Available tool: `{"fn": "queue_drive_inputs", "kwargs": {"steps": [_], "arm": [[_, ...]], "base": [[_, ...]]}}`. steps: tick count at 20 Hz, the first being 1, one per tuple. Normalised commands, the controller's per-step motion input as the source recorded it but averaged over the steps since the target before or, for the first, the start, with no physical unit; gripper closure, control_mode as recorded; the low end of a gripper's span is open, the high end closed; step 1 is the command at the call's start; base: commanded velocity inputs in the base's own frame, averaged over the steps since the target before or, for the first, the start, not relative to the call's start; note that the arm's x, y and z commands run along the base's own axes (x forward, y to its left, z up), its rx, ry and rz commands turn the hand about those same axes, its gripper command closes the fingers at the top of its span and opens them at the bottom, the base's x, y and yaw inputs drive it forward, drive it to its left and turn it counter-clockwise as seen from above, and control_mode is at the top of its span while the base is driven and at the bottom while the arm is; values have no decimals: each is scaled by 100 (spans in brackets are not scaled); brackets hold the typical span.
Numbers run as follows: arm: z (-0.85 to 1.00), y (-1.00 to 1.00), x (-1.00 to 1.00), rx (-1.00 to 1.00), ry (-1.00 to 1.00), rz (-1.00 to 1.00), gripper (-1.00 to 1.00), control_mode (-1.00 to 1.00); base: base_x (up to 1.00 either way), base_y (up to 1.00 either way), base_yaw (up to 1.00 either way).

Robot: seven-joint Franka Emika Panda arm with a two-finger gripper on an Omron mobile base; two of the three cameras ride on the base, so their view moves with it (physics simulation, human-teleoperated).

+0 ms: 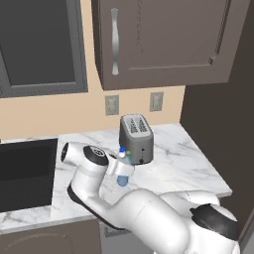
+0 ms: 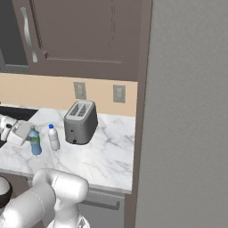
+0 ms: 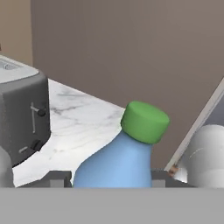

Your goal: Take the bottled waters from the counter and place them in the freezer to freeze. Close the freezer door after placing the bottles.

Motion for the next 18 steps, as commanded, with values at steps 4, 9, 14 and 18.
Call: {"fn": "queue_drive_inputs", "kwargs": {"steps": [4, 9, 14, 18], "arm": [[99, -38, -33, -2, 0, 17, 100, -100], [83, -71, -29, -4, 0, 32, 100, -100], [64, -76, -32, 0, 1, 44, 100, -100], [42, -72, -34, 0, 9, 50, 100, -100]], "base": [[0, 0, 0], [0, 0, 0], [0, 0, 0], [0, 0, 0]]}}
